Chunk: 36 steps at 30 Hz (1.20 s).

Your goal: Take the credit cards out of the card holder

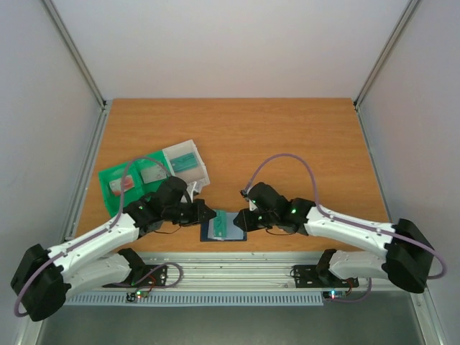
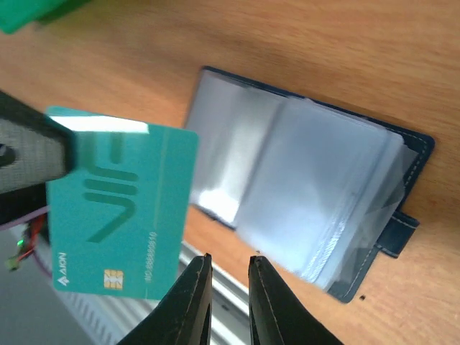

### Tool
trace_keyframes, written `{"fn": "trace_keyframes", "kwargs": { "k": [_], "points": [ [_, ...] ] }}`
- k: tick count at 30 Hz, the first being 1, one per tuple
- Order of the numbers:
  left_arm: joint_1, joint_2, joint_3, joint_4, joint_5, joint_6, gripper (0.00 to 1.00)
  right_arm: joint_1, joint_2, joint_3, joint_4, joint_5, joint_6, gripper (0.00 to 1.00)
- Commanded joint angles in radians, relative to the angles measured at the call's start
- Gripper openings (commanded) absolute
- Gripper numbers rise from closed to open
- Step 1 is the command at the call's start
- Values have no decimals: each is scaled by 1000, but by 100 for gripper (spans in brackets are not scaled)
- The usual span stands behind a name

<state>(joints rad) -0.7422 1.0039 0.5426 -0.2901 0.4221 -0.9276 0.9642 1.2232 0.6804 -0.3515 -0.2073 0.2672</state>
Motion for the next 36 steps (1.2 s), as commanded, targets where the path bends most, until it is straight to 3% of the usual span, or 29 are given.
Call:
{"fn": "trace_keyframes", "kwargs": {
  "k": [1,6,10,17,25,31,36],
  "points": [
    [-6,-68,53,-92,133,148,0,5,-104,88,-180,-55,-143,16],
    [-6,-87,78,-105,314,210,0,5,-176,181,-357,-120,-236,22],
    [-5,-127,71,-86,377,218,1,4,-188,252,-450,-157,-252,27],
    [-6,-146,31,50,495,186,1,2,-134,326,-440,-335,-307,38],
    [-6,-176,8,118,543,164,0,2,-60,352,-423,-399,-336,31],
    [-6,-168,-1,101,531,180,0,1,-52,321,-375,-452,-333,3],
    [-6,-169,22,61,483,186,4,-15,-93,266,-279,-489,-276,1]
  ]
}}
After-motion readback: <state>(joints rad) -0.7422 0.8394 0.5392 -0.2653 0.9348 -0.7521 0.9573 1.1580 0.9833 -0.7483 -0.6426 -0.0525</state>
